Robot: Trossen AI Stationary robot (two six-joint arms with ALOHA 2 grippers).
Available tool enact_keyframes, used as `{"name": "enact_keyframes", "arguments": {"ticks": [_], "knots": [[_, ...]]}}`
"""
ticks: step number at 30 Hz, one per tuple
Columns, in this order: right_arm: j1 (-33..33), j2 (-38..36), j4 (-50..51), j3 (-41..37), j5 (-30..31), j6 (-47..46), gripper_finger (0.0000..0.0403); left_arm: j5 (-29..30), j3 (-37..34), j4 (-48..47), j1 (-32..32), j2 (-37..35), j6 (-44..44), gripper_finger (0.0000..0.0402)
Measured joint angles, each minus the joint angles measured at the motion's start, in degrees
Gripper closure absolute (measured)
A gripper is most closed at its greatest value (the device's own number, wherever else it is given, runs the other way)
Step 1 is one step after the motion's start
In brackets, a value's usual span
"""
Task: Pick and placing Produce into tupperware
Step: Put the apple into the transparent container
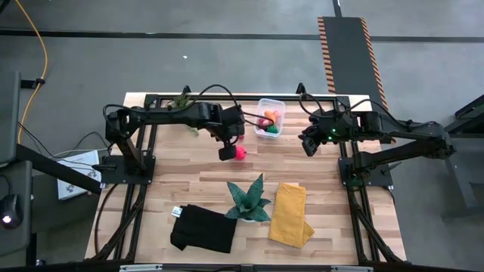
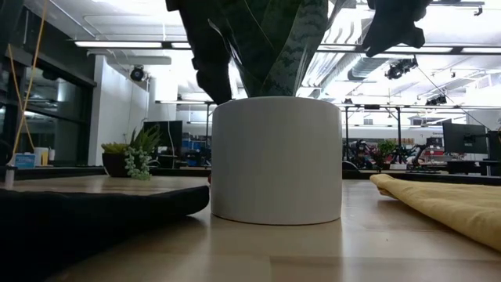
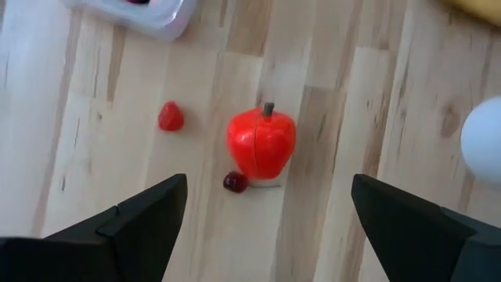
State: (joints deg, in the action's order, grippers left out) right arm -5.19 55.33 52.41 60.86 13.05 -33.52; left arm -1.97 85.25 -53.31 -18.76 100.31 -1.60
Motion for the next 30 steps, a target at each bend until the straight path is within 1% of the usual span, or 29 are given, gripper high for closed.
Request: {"name": "enact_keyframes", "arguments": {"ticks": [1, 3, 5, 6, 10, 14, 17, 20, 23, 28, 30], "knots": [[0.0, 0.0, 0.0, 0.0, 0.31, 0.05, 0.029, -0.61, 0.0, 0.8, 0.0, 0.0, 0.11, 0.0053], [0.0, 0.0, 0.02, 0.0, 0.4, 0.38, 0.029, -4.17, -0.12, 2.88, -0.02, -0.78, -1.73, 0.0053], [-0.02, 0.0, 0.05, 0.0, 0.4, 0.4, 0.029, -7.5, -1.18, 5.69, -0.02, -3.02, -3.77, 0.0053], [-0.02, 0.0, 0.15, 0.0, 0.38, 0.4, 0.029, -8.12, -2.39, 7.31, -0.02, -4.41, -4.19, 0.0053], [-0.02, 0.02, 0.74, 0.0, 0.38, 0.46, 0.029, -6.68, -9.28, 13.84, -0.46, -9.18, -3.43, 0.0053], [-0.02, 0.04, 1.22, 0.02, 0.41, 0.55, 0.029, -5.63, -15.28, 22.8, -1.31, -12.88, -2.57, 0.0053], [-0.02, 0.04, 1.48, 0.02, 0.51, 0.55, 0.029, -5.36, -19.63, 28.16, -2.54, -13.25, -0.65, 0.0053], [-0.02, 0.04, 1.54, 0.02, 0.53, 0.53, 0.029, -6.08, -23.15, 30.19, -4.68, -13.44, 0.39, 0.0053], [-0.02, 0.04, 1.61, 0.02, 0.55, 0.53, 0.029, -8.87, -26.19, 30.51, -6.51, -13.46, 0.01, 0.0053], [-0.04, 0.04, 1.61, 0.02, 1.08, 0.36, 0.029, -15.94, -29.59, 34.26, -8.29, -13.46, -1.61, 0.0053], [-0.04, 0.04, 1.61, 0.02, 1.4, 0.06, 0.029, -16.29, -30.42, 35.76, -8.69, -13.46, -1.71, 0.0053]]}}
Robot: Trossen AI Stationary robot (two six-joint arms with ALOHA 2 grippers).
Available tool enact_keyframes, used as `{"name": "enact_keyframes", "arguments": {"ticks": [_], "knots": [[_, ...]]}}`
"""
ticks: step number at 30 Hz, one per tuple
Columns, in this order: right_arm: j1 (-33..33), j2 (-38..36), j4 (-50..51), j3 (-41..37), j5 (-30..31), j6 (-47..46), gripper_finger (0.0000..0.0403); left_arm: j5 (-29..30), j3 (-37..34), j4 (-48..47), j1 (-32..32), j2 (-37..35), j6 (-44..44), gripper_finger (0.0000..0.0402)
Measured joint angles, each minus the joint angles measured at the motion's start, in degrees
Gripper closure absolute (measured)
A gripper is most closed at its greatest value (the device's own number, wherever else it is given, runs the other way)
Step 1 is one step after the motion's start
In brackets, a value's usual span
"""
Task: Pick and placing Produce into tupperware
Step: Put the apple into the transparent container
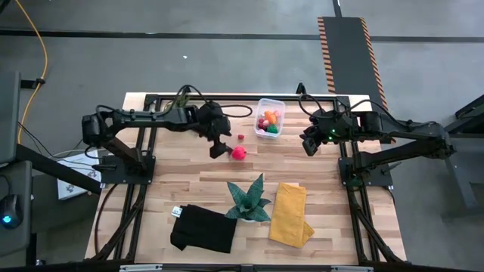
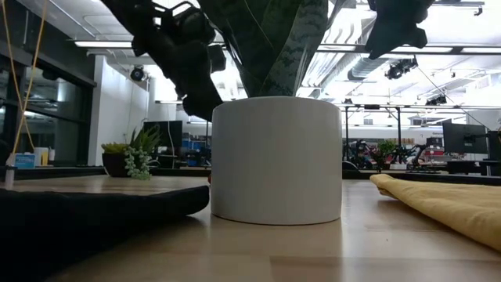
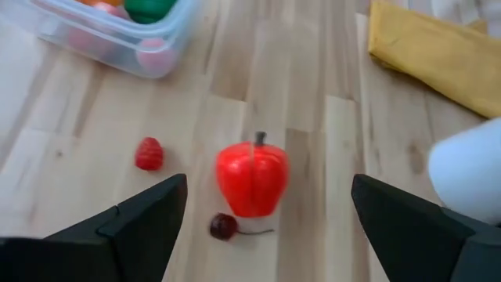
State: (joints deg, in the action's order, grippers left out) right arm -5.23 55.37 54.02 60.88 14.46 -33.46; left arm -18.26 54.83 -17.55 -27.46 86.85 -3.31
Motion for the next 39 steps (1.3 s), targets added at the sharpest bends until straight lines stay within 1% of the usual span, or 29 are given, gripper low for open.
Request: {"name": "enact_keyframes", "arguments": {"ticks": [9, 13, 25, 39], "knots": [[0.0, 0.0, 0.04, 0.0, 0.07, -1.71, 0.029, 4.05, -0.53, 0.95, 0.08, 0.45, -3.21, 0.0053], [0.0, 0.0, 0.07, 0.0, 0.07, -2.59, 0.029, 4.74, -0.55, 0.93, 0.08, 1.21, -4.46, 0.0053], [0.0, 0.04, -0.04, 0.0, 1.66, -2.26, 0.029, 3.23, -0.55, 0.88, 0.1, 3.72, -3.93, 0.0053], [0.0, 0.04, 0.0, 0.0, 1.68, -2.11, 0.029, 3.28, -0.57, 0.76, 0.1, 3.8, -5.83, 0.0053]]}}
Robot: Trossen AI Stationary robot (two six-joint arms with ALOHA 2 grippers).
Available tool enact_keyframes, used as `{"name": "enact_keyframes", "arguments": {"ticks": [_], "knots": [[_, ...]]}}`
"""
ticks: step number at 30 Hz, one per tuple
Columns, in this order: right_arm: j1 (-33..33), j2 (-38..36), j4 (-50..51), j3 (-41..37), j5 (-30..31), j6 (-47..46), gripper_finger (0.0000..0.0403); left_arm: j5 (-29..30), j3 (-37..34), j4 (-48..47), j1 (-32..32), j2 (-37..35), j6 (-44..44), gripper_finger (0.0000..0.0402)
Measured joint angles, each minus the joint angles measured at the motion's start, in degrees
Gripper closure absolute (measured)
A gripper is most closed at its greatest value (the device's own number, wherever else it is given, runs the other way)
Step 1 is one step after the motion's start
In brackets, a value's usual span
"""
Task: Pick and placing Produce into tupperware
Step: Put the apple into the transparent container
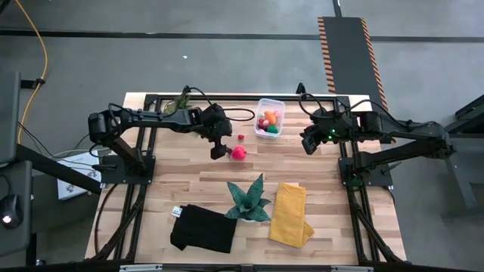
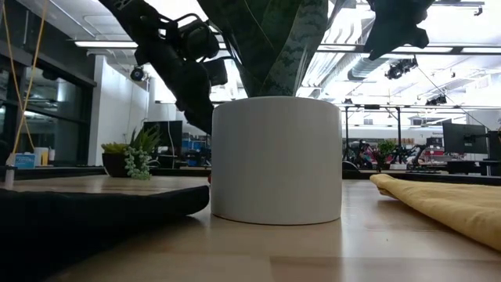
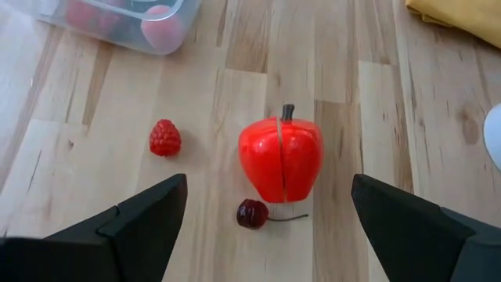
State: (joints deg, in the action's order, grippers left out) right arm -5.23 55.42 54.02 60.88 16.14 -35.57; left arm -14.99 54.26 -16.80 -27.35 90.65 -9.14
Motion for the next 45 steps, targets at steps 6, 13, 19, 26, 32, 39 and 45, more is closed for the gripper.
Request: {"name": "enact_keyframes", "arguments": {"ticks": [6, 13, 19, 26, 32, 39, 45], "knots": [[0.0, 0.0, 0.0, 0.0, 0.0, 0.0, 0.029, -0.02, 0.0, 0.0, 0.0, 0.0, -1.65, 0.0053], [-0.02, 0.0, -0.02, 0.0, 0.71, -0.02, 0.029, -0.35, 0.0, 0.31, 0.0, 0.0, -6.49, 0.0053], [-0.02, 0.0, -0.04, 0.0, 1.73, -0.02, 0.029, -0.43, 0.0, 0.96, 0.02, 0.17, -10.2, 0.0053], [-0.02, 0.02, -0.17, 0.0, 2.54, -0.05, 0.029, -0.49, 0.09, 3.53, 1.28, 2.71, -10.1, 0.0053], [-0.02, 0.02, -0.28, 0.0, 2.56, -0.44, 0.029, -0.04, 0.08, 3.76, 2.76, 5.08, -10.1, 0.0053], [-0.02, 0.02, -0.31, 0.0, 2.56, -0.44, 0.029, 1.1, 0.07, 5.6, 3.02, 8.04, -8.39, 0.0053], [-0.02, 0.02, -0.33, 0.0, 2.56, -0.44, 0.029, 1.06, 0.04, 7.69, 3.02, 9.62, -6.89, 0.0053]]}}
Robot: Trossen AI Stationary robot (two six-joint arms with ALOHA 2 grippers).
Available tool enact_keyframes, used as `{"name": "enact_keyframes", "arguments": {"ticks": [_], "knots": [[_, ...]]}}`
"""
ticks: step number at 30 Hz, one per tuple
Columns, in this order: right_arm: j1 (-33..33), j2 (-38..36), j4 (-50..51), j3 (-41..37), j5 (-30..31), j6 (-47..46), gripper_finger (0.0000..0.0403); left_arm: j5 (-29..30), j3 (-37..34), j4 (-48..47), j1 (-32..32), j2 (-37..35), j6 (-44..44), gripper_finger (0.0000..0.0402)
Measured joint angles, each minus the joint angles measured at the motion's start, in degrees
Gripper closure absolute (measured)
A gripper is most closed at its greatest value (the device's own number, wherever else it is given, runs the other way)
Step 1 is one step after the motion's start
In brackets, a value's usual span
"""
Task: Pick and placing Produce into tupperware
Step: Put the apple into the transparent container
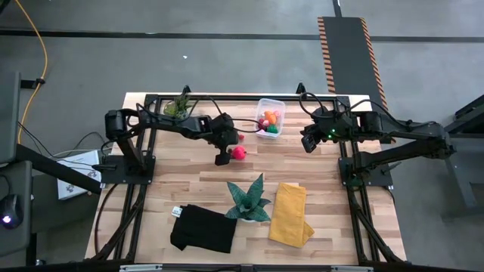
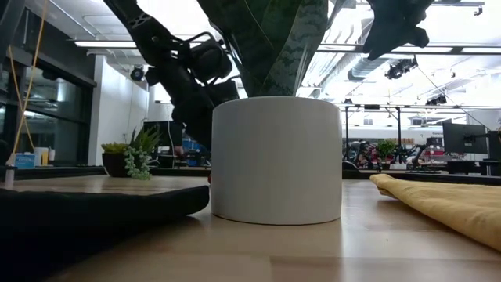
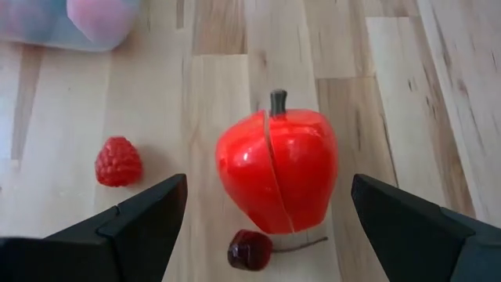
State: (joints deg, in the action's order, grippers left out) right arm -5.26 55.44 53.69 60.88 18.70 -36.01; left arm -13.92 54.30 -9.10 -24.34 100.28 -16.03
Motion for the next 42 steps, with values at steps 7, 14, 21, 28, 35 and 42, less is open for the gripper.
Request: {"name": "enact_keyframes", "arguments": {"ticks": [7, 14, 21, 28, 35, 42], "knots": [[0.0, 0.0, 0.0, 0.0, 0.0, 0.28, 0.029, -1.8, 0.0, 0.51, 0.0, 0.02, 0.11, 0.0053], [0.0, 0.0, 0.0, 0.0, 0.02, 0.44, 0.029, -4.4, 0.0, 2.67, 0.0, 1.47, 4.54, 0.0053], [0.0, 0.0, 0.01, 0.0, 0.04, 0.71, 0.029, -3.54, 0.02, 5.25, 0.0, 2.31, 6.27, 0.0053], [0.0, 0.0, 0.0, 0.0, 0.09, 1.51, 0.029, -3.48, -0.05, 5.85, 0.0, 3.23, 7.42, 0.0053], [0.0, -0.01, 0.0, 0.0, 0.12, 1.95, 0.029, -3.39, 0.04, 6.75, 0.0, 3.86, 7.5, 0.0053], [0.0, 0.0, 0.0, 0.02, 0.2, 2.58, 0.029, -3.44, 0.07, 7.5, 0.16, 4.37, 7.52, 0.0053]]}}
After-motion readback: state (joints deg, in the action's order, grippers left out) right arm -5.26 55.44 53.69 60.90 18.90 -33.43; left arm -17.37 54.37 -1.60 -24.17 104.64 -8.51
